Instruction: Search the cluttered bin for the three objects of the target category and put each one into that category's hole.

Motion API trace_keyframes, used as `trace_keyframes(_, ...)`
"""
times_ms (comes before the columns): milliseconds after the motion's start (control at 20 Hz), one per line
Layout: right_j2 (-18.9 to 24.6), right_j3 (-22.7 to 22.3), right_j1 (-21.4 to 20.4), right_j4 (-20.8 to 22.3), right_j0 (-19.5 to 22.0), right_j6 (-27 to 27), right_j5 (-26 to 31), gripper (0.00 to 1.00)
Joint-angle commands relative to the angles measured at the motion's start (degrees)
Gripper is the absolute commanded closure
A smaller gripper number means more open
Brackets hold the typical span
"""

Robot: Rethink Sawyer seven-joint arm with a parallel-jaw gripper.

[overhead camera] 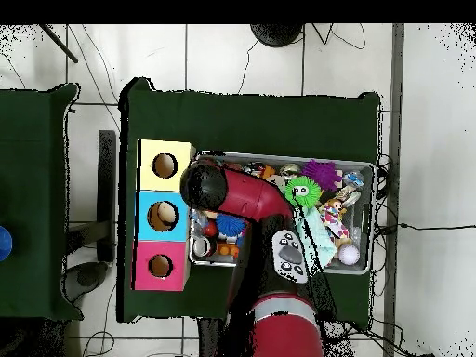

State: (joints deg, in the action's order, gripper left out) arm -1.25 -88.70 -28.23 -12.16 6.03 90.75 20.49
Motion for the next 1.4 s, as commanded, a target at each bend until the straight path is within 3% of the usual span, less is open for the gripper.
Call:
trace_keyframes(50, -2.9, 3.16, 0.17, 3.16, -0.6, 6.29, 8.05, 0.0)
trace_keyframes(350, -4.95, 4.24, 0.07, 4.15, -1.81, 6.76, 10.16, 0.0)
trace_keyframes(650, -4.55, 1.64, 0.08, 3.63, -1.16, 7.01, 10.77, 0.0)
trace_keyframes(1400, -1.6, -4.34, 1.02, 3.33, 1.8, 6.79, 4.54, 0.0)
